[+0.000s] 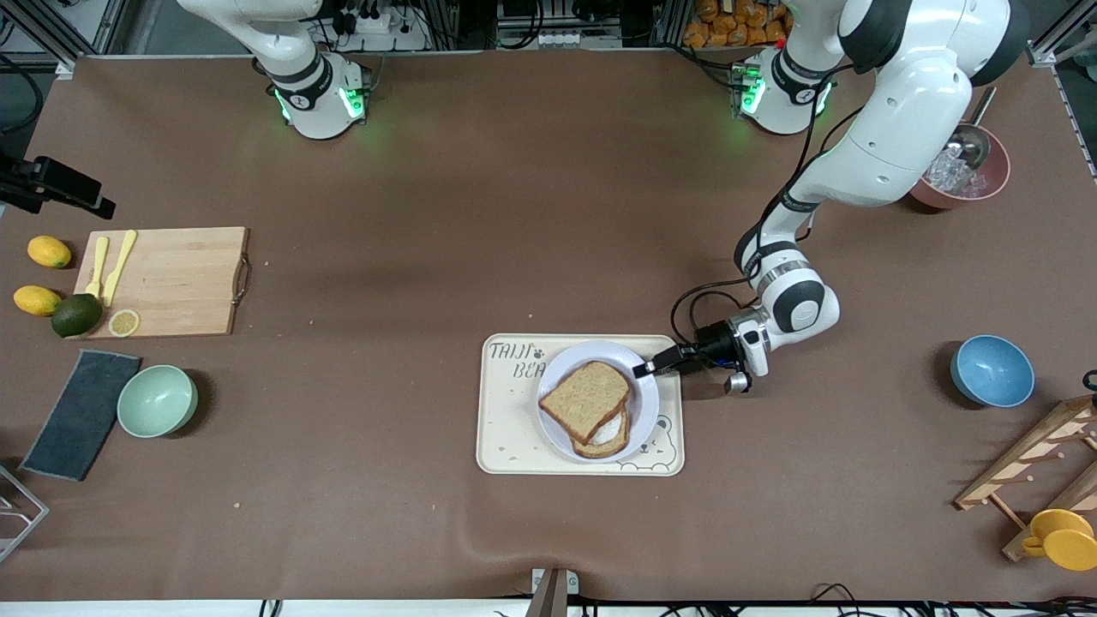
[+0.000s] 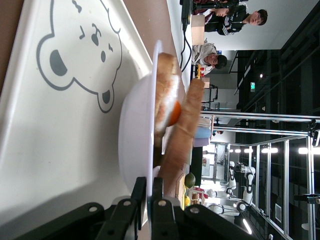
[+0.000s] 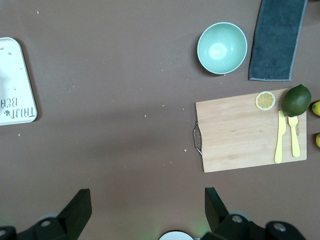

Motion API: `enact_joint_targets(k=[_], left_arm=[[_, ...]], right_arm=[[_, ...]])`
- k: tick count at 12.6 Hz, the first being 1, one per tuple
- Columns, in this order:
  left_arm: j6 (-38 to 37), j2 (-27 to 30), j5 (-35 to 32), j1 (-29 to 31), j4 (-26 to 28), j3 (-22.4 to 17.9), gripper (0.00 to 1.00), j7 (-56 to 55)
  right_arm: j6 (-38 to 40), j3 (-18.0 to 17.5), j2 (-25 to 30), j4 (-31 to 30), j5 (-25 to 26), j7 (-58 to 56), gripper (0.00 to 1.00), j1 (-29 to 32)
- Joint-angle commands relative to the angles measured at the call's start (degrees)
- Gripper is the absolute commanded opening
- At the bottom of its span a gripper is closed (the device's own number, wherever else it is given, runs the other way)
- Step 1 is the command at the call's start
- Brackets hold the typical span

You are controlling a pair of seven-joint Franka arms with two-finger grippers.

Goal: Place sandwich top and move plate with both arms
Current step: 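Adjust the plate on the tray and open the left gripper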

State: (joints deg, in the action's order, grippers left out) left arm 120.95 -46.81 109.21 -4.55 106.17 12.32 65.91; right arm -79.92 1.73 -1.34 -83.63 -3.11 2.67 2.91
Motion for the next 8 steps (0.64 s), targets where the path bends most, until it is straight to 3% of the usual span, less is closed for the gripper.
enact_joint_targets(k=[1,2,8], left_arm=[[0.95,-3.03,0.92,-0.20,-1.84,-0.28,0.68,3.16],[0.95,-3.11,0.92,-0.11,-1.84,-0.28,0.97,4.21],[1.04,-1.54,0.74,0.95,-0.79,-0.37,1.00,5.45]], right_arm=[[0.03,-0.59,0.02,0.14,1.00,0.67,1.00,0.61],[0.03,-0.59,0.02,0.14,1.00,0.67,1.00,0.70],[-0.06,-0.59,0.02,0.14,0.91,0.49,1.00,0.78]])
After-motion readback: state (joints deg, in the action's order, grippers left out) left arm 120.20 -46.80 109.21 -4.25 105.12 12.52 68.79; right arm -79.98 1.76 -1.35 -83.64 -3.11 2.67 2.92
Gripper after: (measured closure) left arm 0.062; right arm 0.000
